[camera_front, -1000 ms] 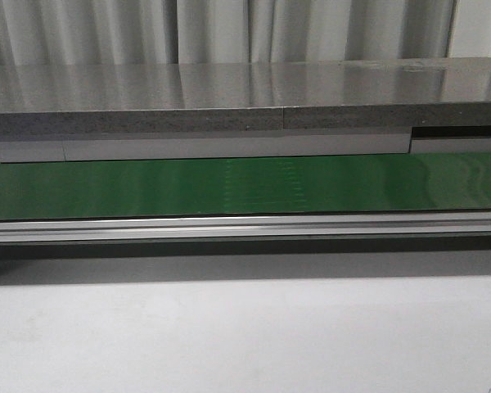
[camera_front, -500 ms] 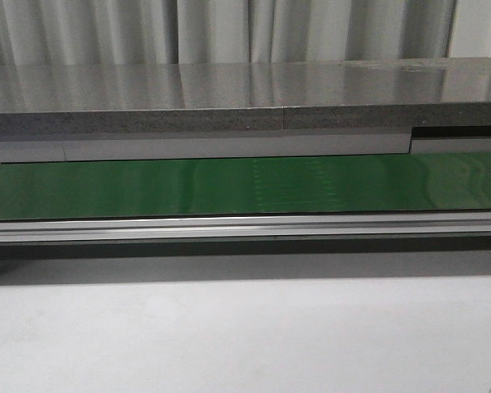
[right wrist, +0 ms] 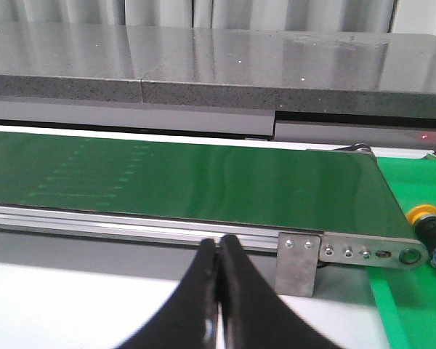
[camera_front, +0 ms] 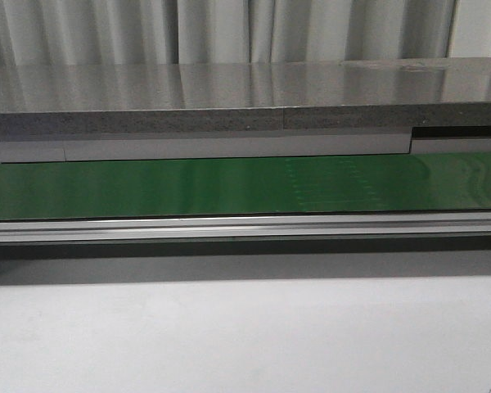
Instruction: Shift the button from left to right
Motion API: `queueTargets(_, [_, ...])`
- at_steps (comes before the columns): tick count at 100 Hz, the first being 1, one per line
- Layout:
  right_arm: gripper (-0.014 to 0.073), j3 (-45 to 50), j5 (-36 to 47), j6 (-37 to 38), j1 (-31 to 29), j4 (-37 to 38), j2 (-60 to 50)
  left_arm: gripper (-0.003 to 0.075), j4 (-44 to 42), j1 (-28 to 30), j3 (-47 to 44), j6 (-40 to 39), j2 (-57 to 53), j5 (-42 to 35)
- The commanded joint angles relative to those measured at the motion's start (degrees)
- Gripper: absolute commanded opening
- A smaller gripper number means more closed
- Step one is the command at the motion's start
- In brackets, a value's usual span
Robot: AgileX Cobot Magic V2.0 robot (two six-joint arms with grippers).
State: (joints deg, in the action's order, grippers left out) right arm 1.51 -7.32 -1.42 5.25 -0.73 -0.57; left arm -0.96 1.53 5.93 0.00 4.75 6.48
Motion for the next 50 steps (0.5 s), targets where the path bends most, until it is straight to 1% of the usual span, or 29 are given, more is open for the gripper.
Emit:
queueTargets(1, [-0.0067, -0.9, 5.0, 0.0, -0.1, 0.7, -1.1, -0.0021, -1.5, -0.4, -0.5, -2.3, -2.0, -6.0])
queueTargets(16, [-0.0067, -0.9, 5.0, 0.0, -0.1, 0.7, -1.1, -0.002, -2.0, -0.4, -3.4, -2.4, -6.8, -6.0])
queueTargets(23, [-0.0067, -0.9, 5.0, 0.0, -0.1, 0.7, -1.1, -0.0021, -4.4, -0.4, -4.3, -5.3, -6.7, -7.0])
queueTargets(32, [-0.0067, -0.9, 5.0, 0.0, -0.1, 0.7, -1.1, -0.002, -6.8, -0.4, -5.9, -9.2, -6.7, -9.5])
queueTargets(45, [-0.0067, -0.9, 5.0, 0.0, -0.1, 0.7, -1.1, -0.002, -6.9, -0.4, -8.7, -9.6, -6.7, -14.8])
queueTargets(50, [-0.0067, -0.9, 5.0, 0.0, -0.1, 0.7, -1.1, -0.002, -6.9, -0.4, -8.7, -9.6, -6.7, -14.1])
